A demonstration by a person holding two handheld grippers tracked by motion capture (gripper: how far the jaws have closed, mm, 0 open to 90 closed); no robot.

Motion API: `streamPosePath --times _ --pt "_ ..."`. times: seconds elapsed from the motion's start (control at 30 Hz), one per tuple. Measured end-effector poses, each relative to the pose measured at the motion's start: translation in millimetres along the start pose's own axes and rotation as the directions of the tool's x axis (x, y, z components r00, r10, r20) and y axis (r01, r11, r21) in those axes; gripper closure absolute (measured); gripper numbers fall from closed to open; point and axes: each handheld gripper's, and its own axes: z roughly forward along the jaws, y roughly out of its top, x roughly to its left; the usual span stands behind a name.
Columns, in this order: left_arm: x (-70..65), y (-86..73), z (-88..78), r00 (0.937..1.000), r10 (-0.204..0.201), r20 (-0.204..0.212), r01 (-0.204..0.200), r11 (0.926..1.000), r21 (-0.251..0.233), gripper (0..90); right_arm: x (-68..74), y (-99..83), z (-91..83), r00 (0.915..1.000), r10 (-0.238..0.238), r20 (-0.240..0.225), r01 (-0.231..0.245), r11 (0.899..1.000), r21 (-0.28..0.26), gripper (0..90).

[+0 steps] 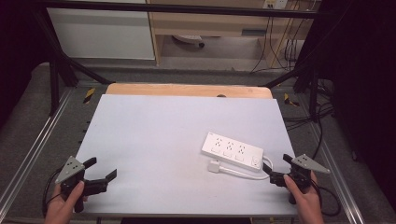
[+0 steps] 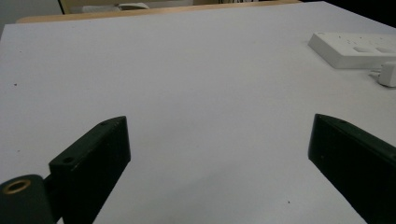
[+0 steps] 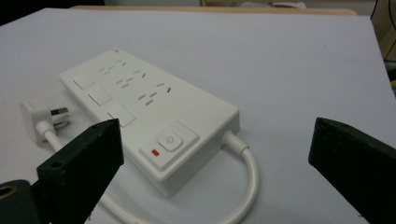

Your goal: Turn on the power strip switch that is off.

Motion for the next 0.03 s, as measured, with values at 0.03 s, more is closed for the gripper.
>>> streamPosePath --times 0.03 --pt "-0.3 0.0 0.1 1.0000 0.001 0.001 -0.001 1.0000 0.000 5.8 0.2 -1.1 0.2 0.9999 -0.008 -0.008 0.008 1.000 0.013 4.0"
